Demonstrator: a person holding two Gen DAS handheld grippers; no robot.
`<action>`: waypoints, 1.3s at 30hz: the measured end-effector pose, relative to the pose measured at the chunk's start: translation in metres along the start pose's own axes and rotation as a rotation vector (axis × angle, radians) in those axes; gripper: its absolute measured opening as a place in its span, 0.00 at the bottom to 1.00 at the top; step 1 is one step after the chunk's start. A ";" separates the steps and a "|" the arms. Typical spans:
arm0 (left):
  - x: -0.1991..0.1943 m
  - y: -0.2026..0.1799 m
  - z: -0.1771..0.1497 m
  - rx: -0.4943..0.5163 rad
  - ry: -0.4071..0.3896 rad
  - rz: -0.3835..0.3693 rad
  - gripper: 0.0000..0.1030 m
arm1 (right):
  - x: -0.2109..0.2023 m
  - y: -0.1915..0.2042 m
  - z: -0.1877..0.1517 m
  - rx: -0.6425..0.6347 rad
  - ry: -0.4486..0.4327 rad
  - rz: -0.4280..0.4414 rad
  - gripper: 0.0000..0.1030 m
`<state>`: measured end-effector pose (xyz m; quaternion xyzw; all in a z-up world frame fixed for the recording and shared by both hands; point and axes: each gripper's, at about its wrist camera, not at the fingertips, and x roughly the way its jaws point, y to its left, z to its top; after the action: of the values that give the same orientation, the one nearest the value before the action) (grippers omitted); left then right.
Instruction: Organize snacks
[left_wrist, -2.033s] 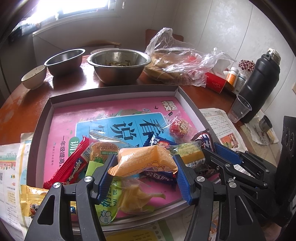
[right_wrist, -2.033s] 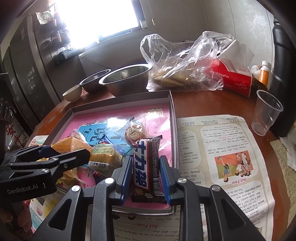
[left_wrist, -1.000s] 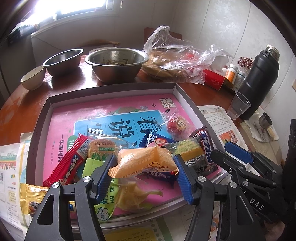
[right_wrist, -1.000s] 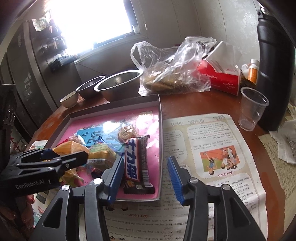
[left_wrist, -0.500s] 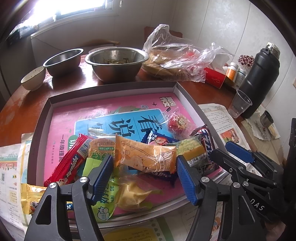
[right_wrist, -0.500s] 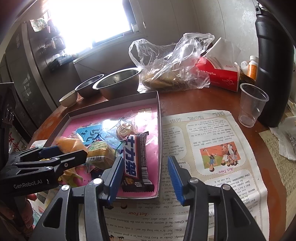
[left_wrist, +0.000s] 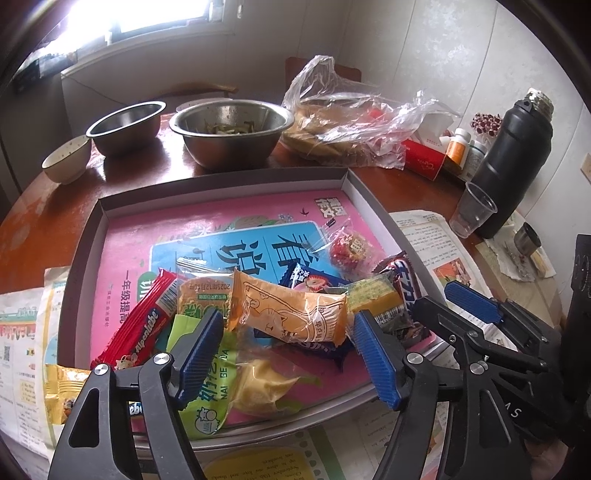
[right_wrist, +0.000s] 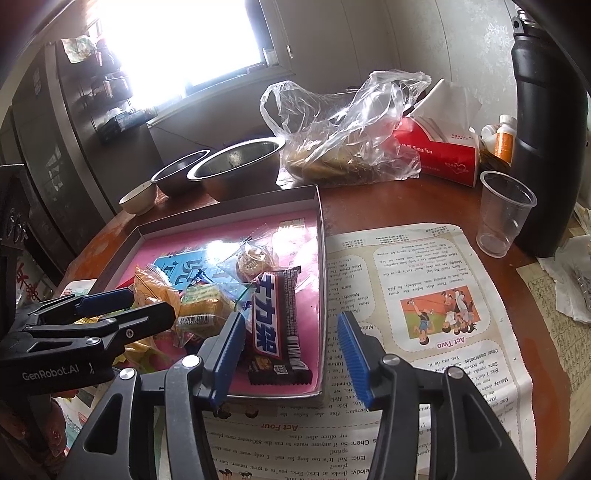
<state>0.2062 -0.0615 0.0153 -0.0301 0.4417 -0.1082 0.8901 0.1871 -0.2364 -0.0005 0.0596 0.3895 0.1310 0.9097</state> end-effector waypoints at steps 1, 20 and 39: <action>-0.002 0.000 0.000 -0.001 -0.005 0.004 0.74 | 0.000 0.000 0.000 0.000 -0.001 -0.001 0.51; -0.025 0.011 -0.004 -0.040 -0.057 0.058 0.80 | -0.023 0.003 0.003 0.001 -0.061 -0.030 0.65; -0.048 0.023 -0.027 -0.061 -0.091 0.133 0.82 | -0.037 0.018 -0.002 -0.016 -0.102 -0.044 0.77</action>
<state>0.1605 -0.0270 0.0325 -0.0325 0.4047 -0.0338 0.9132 0.1582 -0.2293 0.0277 0.0505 0.3429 0.1111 0.9314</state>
